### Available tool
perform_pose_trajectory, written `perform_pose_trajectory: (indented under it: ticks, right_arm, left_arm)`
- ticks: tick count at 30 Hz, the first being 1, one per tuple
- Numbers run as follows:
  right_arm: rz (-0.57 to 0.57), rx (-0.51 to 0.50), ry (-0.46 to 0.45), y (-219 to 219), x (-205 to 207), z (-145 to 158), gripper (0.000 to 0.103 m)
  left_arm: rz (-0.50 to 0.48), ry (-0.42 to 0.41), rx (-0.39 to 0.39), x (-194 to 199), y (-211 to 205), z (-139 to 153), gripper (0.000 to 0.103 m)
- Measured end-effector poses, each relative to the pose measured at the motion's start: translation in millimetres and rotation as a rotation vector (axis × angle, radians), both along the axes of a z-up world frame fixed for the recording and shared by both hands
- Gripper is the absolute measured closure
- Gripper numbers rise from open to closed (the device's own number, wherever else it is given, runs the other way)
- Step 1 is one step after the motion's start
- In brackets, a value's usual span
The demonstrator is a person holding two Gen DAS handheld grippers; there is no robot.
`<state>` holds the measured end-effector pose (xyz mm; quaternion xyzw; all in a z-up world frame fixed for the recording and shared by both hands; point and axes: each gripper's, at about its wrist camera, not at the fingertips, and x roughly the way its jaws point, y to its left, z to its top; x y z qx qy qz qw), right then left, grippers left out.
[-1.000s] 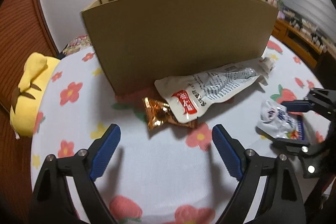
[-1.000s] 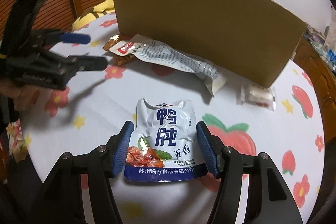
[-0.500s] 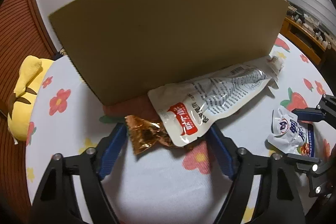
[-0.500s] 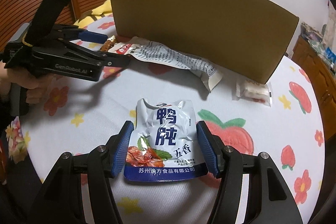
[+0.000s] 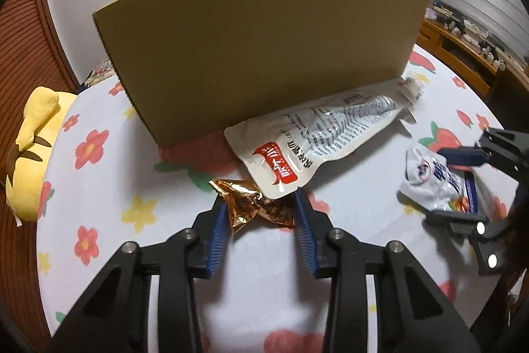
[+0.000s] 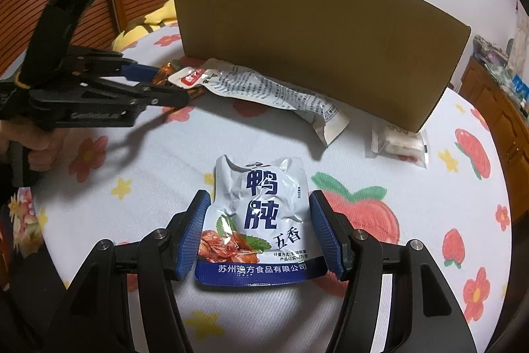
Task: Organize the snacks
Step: 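Grasp the white duck-snack pouch with the right tool while the left tool reaches the copper candy, then close the left tool on the copper wrapped candy, then carry the copper candy and duck-snack pouch over the box and lower them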
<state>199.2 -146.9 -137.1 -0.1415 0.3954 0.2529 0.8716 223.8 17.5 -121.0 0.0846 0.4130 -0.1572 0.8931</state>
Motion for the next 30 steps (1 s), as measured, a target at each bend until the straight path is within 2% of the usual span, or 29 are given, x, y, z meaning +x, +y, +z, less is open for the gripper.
perform_pose_trajectory:
  ticks: [2,7,30]
  right_arm:
    - [0.0,0.0,0.0,0.1,-0.1,0.1,0.04]
    - [0.0,0.0,0.0,0.0,0.1,0.2,0.04]
    - [-0.001,0.001,-0.002,-0.2,0.3,0.6,0.04]
  left_arm:
    - [0.005,-0.009,0.0,-4.1,1.8,1.0,0.073]
    - [0.007,-0.009,-0.022,-16.9,6.8,0.8,0.076]
    - [0.051,-0.049,-0.098,-63.6,21.8,6.6,0.076]
